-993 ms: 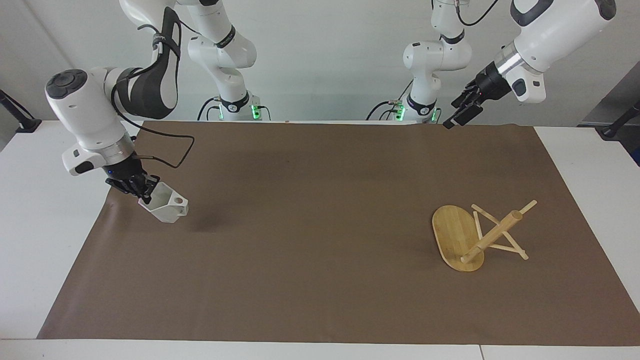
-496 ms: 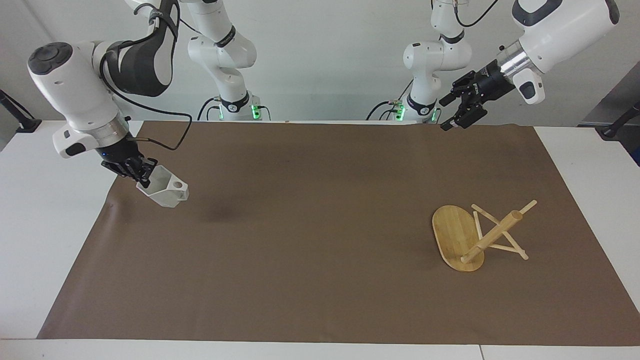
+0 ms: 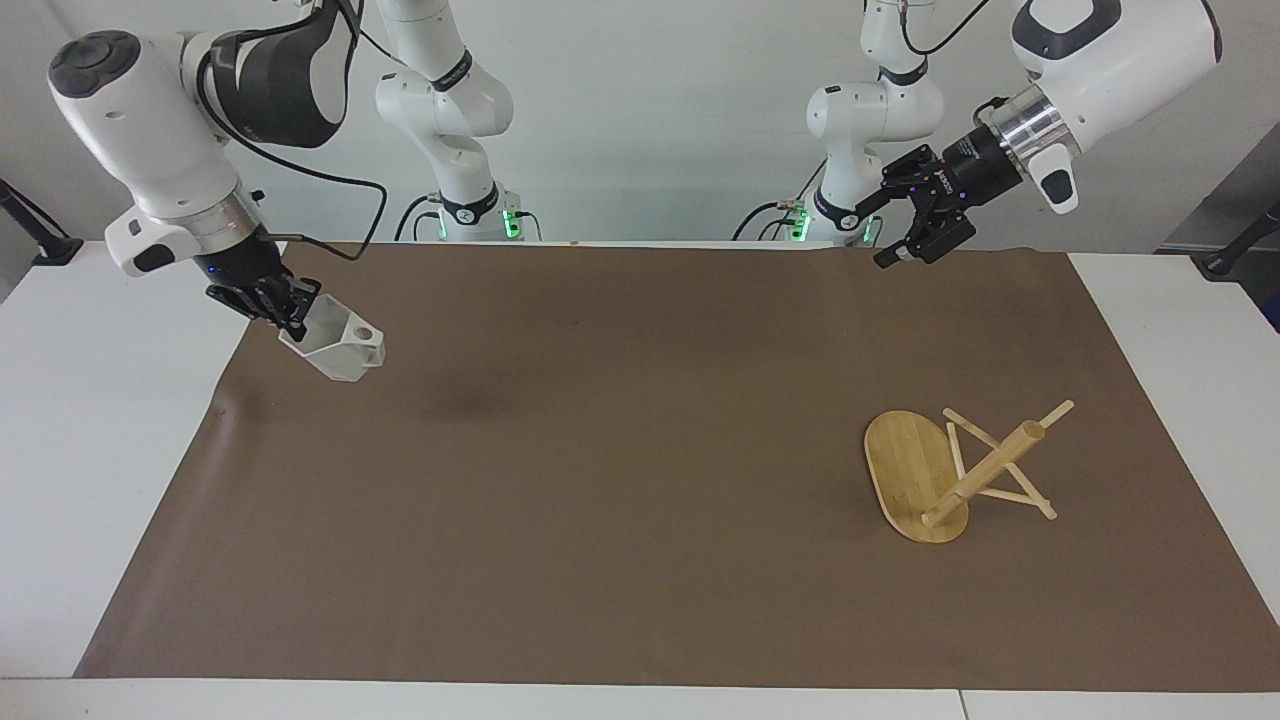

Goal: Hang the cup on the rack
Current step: 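Lift the cup with the right gripper while the left gripper advances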

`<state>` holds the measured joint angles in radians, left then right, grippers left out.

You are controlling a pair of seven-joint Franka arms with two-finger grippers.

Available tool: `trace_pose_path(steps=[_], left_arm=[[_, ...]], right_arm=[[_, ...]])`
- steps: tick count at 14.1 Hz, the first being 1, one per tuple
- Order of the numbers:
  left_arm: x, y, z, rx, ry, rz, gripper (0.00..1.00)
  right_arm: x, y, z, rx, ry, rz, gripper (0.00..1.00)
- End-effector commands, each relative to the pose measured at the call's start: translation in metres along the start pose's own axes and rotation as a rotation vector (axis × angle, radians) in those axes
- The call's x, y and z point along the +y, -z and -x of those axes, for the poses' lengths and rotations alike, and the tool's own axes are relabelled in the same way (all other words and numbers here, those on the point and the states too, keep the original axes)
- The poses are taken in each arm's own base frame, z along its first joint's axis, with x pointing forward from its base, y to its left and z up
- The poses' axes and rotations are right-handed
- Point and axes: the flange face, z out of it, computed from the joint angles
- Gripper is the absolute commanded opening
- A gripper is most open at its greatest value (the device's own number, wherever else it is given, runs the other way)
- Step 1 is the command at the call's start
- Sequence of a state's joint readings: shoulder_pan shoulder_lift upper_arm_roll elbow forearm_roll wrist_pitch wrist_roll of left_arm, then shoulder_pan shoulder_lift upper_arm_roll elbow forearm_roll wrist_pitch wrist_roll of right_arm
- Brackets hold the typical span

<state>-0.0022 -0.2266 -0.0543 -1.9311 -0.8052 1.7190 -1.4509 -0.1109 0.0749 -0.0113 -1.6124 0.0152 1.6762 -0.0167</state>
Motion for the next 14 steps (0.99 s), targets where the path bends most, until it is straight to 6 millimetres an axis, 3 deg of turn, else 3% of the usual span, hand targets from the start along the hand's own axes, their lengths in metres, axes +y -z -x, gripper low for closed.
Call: trace_pose_path(steps=[1, 7, 10, 14], left_arm=[[-0.008, 0.003, -0.003, -0.046, 0.039, 0.035, 1.00], [-0.005, -0.011, -0.015, -0.179, 0.113, 0.028, 1.00], [-0.003, -0.023, -0.025, -0.246, 0.166, 0.046, 1.00], [0.000, -0.046, -0.022, -0.295, 0.194, 0.069, 1.00]], right_arm=[[-0.022, 0.024, 0.009, -0.022, 0.016, -0.002, 0.00], [-0.065, 0.047, 0.027, -0.022, 0.050, -0.240, 0.00], [-0.099, 0.051, 0.032, -0.021, 0.104, -0.265, 0.00], [-0.142, 0.057, 0.040, -0.029, 0.103, -0.347, 0.00]])
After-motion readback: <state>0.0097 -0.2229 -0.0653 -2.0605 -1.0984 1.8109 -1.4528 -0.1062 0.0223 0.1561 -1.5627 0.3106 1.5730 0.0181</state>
